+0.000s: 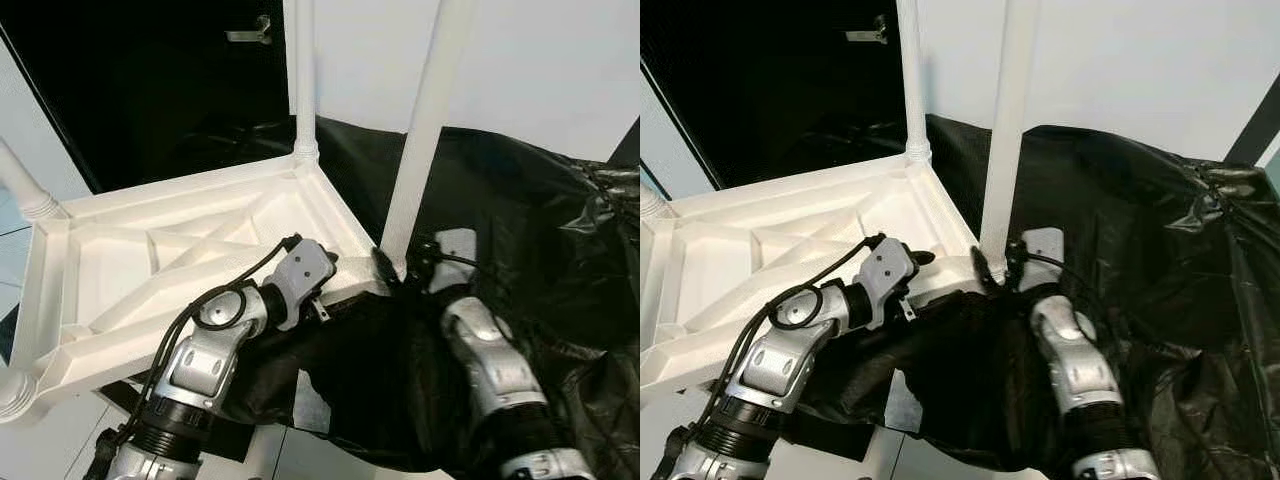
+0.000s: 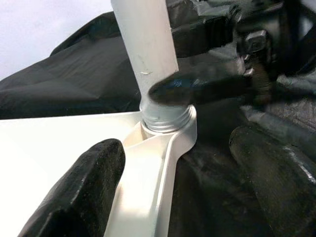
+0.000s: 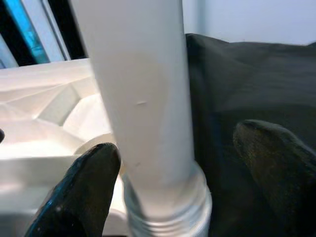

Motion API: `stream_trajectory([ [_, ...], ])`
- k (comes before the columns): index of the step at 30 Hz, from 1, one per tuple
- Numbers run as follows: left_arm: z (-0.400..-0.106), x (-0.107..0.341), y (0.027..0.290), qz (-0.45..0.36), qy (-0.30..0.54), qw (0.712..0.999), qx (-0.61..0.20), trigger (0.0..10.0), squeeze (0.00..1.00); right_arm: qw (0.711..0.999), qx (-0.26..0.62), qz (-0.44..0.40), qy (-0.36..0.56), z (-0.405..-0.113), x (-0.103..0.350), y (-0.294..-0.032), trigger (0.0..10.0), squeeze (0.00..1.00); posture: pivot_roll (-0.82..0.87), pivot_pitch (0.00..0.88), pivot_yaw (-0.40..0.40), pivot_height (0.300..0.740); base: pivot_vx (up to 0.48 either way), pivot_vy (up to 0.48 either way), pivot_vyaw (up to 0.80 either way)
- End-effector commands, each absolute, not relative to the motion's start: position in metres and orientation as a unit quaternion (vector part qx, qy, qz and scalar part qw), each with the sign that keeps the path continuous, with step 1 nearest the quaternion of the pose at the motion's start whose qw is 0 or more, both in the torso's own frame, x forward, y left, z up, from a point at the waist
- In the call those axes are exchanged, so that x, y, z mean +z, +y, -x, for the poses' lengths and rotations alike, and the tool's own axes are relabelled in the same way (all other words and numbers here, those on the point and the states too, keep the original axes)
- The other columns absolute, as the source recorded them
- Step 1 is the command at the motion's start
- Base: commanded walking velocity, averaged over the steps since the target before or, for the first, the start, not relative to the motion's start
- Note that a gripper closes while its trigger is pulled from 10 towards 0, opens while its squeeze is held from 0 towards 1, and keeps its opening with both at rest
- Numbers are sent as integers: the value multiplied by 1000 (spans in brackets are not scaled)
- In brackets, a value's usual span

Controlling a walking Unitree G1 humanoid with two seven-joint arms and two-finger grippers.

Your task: Building children table

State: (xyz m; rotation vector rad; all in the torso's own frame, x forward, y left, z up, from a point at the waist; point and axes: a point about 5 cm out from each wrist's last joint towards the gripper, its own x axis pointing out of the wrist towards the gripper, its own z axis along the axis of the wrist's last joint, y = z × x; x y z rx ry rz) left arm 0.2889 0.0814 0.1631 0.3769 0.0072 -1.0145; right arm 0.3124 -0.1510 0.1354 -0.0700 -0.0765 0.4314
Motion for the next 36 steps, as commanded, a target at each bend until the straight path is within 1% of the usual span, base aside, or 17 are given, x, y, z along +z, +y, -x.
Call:
stream_trajectory([
  [1, -290, 162, 82, -181, 2, 870, -458, 10000, 0, 972, 229, 29, -39, -313, 135, -151, 10000, 1000, -7, 0, -36, 740, 0, 0, 0],
  [2, -291, 163, 83, -181, 2, 871, -457, 10000, 0, 968, 245, 36, -35, -315, 135, -153, 10000, 67, -6, 0, -38, 740, 0, 0, 0],
  [3, -291, 163, 83, -181, 2, 871, -457, 10000, 0, 968, 245, 36, -35, -315, 135, -153, 10000, 67, -6, 0, -38, 740, 0, 0, 0],
  [4, -291, 163, 83, -181, 2, 871, -456, 10000, 0, 962, 266, 44, -30, -316, 136, -153, 10000, 67, -6, 0, -38, 740, 0, 0, 0],
  [5, -291, 163, 83, -181, 2, 872, -455, 10000, 0, 956, 287, 56, -26, -321, 138, -154, 10000, 0, -5, 0, -38, 740, 0, 0, 0],
  [6, -292, 163, 83, -181, 1, 872, -454, 10000, 0, 949, 307, 70, -19, -328, 139, -154, 10000, 0, -4, 0, -39, 740, 0, 0, 0],
  [8, -292, 163, 83, -181, 1, 872, -454, 10000, 0, 945, 319, 77, -14, -332, 140, -154, 10000, 0, -4, 0, -39, 740, 0, 0, 0],
  [12, -294, 164, 83, -181, -1, 874, -451, 10000, 0, 930, 352, 105, -5, -346, 142, -146, 10000, 0, 2, 0, -39, 740, 0, 0, 0],
  [13, -294, 164, 83, -181, -1, 874, -451, 10000, 0, 930, 352, 105, -5, -346, 142, -146, 10000, 0, 2, 0, -39, 740, 0, 0, 0],
  [17, -295, 166, 83, -183, -4, 875, -448, 10000, 0, 914, 388, 118, 9, -355, 142, -133, 10000, 0, 10, 0, -41, 740, 0, 0, 0],
  [19, -295, 166, 83, -183, -4, 875, -448, 10000, 0, 912, 392, 118, 11, -356, 142, -131, 10000, 0, 10, 0, -41, 740, 0, 0, 0],
  [20, -295, 167, 83, -183, -4, 876, -447, 10000, 0, 910, 399, 116, 14, -356, 141, -129, 8039, 0, 14, 0, -44, 740, 0, 0, 0],
  [21, -295, 167, 83, -183, -5, 876, -447, 10000, 0, 908, 403, 116, 16, -357, 140, -128, 0, 0, 18, 0, -47, 740, 0, 0, 0],
  [25, -294, 167, 83, -183, -5, 876, -446, 10000, 0, 907, 405, 114, 18, -357, 138, -128, 0, 0, 18, 0, -49, 740, 0, 0, 0],
  [29, -293, 167, 83, -182, -5, 877, -446, 10000, 0, 911, 396, 108, 22, -358, 135, -135, 0, 0, 16, 0, -48, 740, 0, 0, 0],
  [35, -293, 166, 82, -181, -5, 875, -450, 10000, 0, 928, 357, 101, 26, -360, 132, -144, 0, 0, 0, 0, -35, 740, 0, 0, 0],
  [36, -293, 166, 82, -182, -5, 874, -451, 10000, 0, 934, 341, 99, 25, -359, 131, -146, 4471, 0, -1, 0, -36, 740, 0, 0, 0],
])
